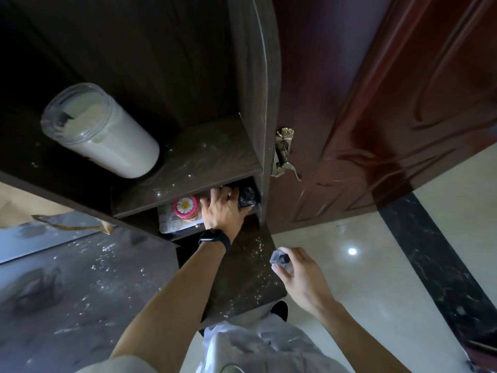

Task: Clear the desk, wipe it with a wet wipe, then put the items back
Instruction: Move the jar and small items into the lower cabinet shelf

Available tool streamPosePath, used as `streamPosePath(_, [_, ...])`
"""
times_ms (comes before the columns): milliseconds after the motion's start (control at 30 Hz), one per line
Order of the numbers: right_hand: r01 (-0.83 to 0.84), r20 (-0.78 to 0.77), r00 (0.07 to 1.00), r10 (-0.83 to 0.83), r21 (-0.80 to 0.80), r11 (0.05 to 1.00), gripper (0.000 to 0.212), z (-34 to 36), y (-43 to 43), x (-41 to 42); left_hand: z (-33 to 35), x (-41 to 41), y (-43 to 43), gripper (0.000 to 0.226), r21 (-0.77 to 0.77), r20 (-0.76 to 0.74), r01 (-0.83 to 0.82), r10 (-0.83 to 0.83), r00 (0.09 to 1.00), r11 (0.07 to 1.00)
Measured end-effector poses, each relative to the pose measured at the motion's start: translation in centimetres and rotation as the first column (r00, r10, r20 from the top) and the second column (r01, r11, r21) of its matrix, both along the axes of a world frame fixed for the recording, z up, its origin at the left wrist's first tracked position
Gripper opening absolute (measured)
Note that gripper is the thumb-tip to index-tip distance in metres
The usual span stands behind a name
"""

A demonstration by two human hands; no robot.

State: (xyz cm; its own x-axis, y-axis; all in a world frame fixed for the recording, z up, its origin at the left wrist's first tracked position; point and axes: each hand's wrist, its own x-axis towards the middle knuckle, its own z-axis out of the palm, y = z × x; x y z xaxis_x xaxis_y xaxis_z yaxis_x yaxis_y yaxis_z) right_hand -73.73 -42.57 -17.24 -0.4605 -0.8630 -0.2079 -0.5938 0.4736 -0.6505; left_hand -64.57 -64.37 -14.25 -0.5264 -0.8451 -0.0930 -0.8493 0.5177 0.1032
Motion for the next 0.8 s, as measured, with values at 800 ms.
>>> streamPosePath(800, [-0.236, -0.495, 0.776, 0.39, 0.346, 0.908, 0.064, 0.6, -14.2, 0.1, -2.5, 6.1, 5.0, 0.089, 0.083, -0.123, 0.04, -0.029, 0.992, 0.996])
